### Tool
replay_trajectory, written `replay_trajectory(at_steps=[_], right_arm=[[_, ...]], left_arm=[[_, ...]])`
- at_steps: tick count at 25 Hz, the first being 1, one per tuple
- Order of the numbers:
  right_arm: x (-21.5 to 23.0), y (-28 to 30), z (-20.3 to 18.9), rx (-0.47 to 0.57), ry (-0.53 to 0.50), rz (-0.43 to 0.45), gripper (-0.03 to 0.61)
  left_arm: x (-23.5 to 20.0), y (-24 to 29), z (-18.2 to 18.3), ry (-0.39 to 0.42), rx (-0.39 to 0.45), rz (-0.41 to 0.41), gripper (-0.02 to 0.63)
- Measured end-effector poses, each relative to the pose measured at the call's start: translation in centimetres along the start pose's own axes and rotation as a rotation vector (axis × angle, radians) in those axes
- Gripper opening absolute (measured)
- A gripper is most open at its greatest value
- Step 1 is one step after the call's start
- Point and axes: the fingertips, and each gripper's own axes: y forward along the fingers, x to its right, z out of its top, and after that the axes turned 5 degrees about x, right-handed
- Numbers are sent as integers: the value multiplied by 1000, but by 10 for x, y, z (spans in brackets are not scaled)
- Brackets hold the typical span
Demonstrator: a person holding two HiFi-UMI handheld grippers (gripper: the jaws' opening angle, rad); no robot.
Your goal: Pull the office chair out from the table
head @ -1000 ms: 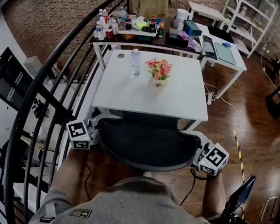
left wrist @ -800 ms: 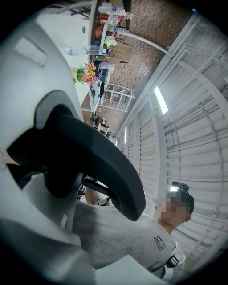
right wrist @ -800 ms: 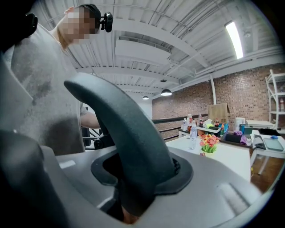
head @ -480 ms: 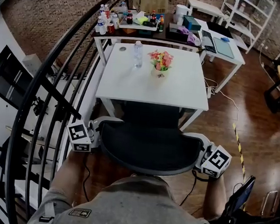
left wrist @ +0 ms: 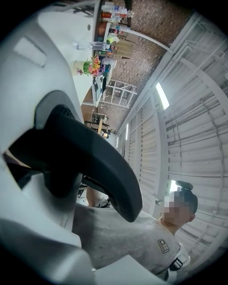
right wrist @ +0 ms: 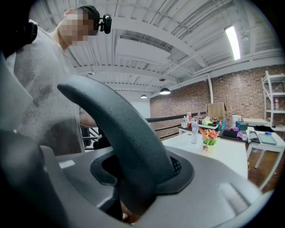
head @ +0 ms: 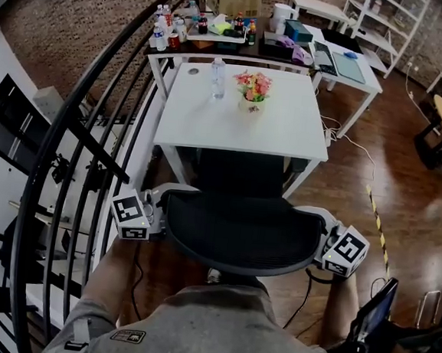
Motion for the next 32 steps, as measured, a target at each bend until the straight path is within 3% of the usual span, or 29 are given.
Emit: replay_trajectory(at_steps=[15, 32], right_arm=[[-26, -26, -8, -33, -27, 61, 175], [-103, -58, -9, -11, -53, 116, 163]], left_arm=[[44, 6, -9, -19, -23, 17, 195], [126, -16, -12, -13, 14, 85, 199]])
